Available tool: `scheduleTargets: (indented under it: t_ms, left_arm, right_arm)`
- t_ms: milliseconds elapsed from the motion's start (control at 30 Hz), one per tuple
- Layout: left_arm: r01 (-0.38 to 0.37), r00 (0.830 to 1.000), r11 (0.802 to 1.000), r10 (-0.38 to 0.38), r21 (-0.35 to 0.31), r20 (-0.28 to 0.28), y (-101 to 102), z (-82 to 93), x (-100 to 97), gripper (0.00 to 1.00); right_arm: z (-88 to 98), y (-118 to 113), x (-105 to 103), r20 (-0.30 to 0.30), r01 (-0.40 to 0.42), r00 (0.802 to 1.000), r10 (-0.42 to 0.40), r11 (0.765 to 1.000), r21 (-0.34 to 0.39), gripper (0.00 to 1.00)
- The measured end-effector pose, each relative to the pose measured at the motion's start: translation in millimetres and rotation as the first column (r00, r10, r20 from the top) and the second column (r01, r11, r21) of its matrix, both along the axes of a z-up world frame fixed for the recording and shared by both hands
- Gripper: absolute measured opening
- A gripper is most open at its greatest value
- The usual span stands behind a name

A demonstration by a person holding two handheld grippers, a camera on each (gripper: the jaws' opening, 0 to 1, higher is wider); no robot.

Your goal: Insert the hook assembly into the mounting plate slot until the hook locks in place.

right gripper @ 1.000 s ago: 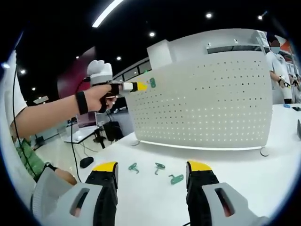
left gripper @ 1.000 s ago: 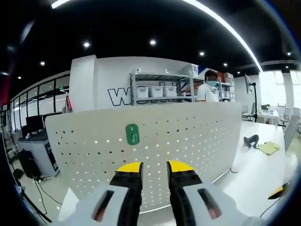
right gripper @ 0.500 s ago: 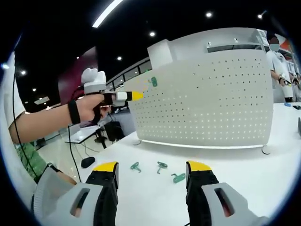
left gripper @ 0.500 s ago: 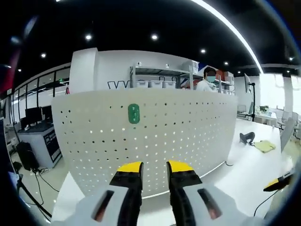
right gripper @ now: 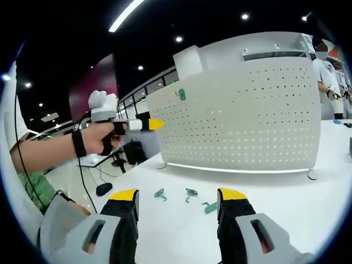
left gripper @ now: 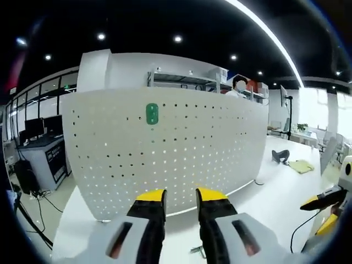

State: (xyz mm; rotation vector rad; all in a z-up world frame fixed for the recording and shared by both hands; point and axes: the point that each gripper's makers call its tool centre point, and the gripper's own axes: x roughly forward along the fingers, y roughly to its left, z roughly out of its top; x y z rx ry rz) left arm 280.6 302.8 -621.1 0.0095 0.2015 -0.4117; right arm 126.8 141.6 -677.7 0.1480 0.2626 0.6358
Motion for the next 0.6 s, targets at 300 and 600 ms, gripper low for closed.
scheduleTargets:
  t_ms: [300,600]
  left_arm:
    - [0.033,0.999,0.999,-0.032,0.042,-0.037,-0.2,-19.3,-15.0,0.31]
    - [0.044,0.997,0.997,-0.039,0.064,-0.073,7.6,-39.2,-27.2,0.33]
  right_arm:
    - [-3.0,0.8,-1.9,-0.009,0.000,1.000,0.000,1.000,0.003,0.58]
    - [-3.9,4.9,-3.3,-0.016,-0.027,1.000,0.026,1.000,-0.012,0.58]
